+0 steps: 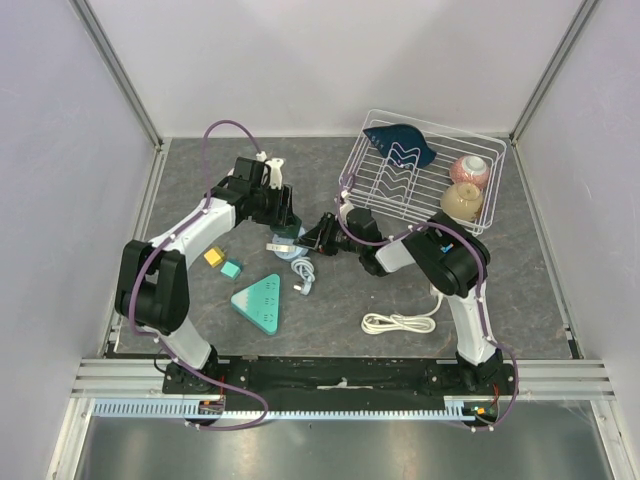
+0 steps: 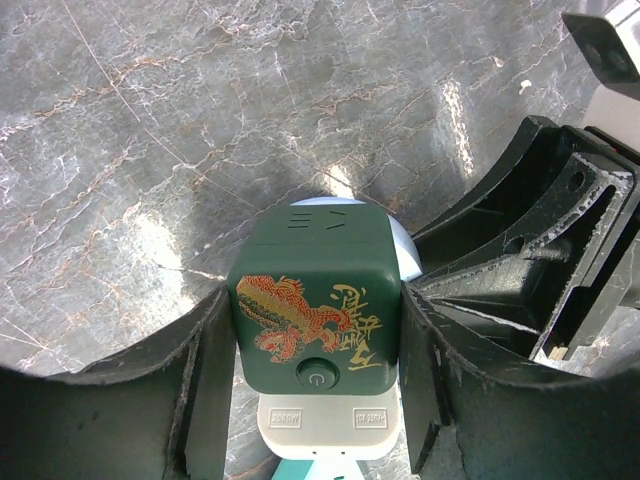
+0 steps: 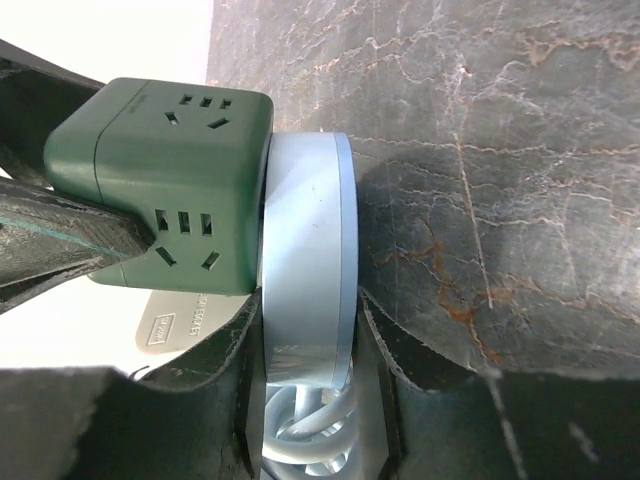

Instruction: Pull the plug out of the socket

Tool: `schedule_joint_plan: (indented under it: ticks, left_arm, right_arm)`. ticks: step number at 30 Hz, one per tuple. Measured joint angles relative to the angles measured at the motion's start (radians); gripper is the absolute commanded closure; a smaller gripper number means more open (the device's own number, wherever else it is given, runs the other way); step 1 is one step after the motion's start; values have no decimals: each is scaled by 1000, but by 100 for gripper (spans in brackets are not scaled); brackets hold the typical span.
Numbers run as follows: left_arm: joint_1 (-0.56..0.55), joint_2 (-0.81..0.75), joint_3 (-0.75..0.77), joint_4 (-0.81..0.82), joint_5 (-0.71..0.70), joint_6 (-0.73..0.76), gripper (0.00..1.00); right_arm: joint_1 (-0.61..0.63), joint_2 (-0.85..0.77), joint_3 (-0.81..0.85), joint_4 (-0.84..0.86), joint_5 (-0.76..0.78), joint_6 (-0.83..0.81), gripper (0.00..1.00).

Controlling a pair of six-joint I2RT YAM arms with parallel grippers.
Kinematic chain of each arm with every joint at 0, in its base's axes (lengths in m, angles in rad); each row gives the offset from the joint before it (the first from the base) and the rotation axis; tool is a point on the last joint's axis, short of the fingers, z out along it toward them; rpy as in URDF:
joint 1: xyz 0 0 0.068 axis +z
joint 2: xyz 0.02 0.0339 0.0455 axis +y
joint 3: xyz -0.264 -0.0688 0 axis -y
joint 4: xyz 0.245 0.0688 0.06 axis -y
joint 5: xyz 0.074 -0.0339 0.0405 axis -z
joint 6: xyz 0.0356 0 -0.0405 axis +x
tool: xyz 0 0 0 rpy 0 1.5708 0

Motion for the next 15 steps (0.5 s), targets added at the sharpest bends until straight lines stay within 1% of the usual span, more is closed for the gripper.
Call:
schedule_joint_plan:
  ticks: [1, 10, 15]
  left_arm:
    - [-1, 1, 0, 2, -2, -2, 98]
    - [7, 1, -2, 0, -9, -9, 98]
    - [7, 1, -6, -1, -20, -10, 98]
  right_arm:
    - [-2, 4, 0, 6, -2, 5, 99]
    - [1, 39, 0, 67, -1, 50, 100]
    - [5, 44, 0, 67, 16, 61, 100]
